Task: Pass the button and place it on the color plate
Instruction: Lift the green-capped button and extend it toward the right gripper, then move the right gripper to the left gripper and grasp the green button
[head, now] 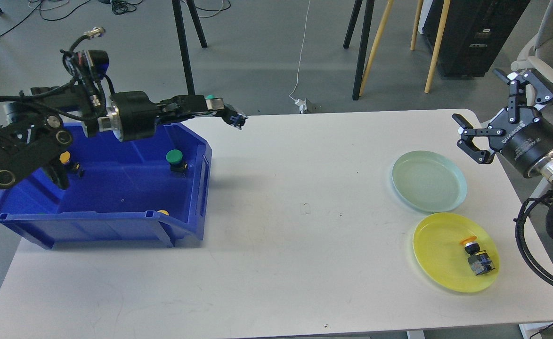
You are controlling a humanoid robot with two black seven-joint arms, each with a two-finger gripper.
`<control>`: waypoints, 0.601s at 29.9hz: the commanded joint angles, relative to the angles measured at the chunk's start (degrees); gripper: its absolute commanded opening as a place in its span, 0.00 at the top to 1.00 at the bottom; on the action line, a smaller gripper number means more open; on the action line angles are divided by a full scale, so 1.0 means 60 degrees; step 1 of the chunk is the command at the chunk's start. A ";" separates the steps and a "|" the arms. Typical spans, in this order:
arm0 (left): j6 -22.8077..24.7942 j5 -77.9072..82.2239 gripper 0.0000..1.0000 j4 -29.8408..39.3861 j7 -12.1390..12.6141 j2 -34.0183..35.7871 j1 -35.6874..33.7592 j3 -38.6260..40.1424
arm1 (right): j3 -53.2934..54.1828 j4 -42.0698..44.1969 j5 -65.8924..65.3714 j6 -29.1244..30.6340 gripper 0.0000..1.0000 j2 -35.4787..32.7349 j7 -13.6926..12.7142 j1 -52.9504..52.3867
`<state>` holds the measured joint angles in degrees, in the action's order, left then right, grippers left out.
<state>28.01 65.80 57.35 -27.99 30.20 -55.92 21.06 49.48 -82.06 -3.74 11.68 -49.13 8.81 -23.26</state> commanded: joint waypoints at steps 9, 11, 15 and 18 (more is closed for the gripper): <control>-0.0141 -0.0245 0.98 -0.1429 -0.0001 -0.3231 0.0735 0.1193 | -0.3617 0.0257 0.0154 0.1318 0.00 -0.0105 -0.0398 -0.2963; -0.0156 -0.0245 0.98 -0.1429 -0.0001 -0.3216 0.0735 0.1193 | -0.3646 0.0433 0.0519 0.1625 0.00 0.0348 -0.0574 -0.2993; -0.0171 -0.0245 0.98 -0.1429 -0.0001 -0.3216 0.0779 0.1193 | -0.3908 0.0901 0.1340 0.2022 0.00 0.1096 -0.0853 -0.3300; -0.0171 -0.0245 0.98 -0.1429 -0.0001 -0.3216 0.0794 0.1193 | -0.4407 0.1180 0.1356 0.2022 0.00 0.1507 -0.0853 -0.3695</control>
<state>27.00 64.32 48.77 -28.00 10.89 -51.24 28.23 25.51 -76.56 3.83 23.63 -42.44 3.88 -43.48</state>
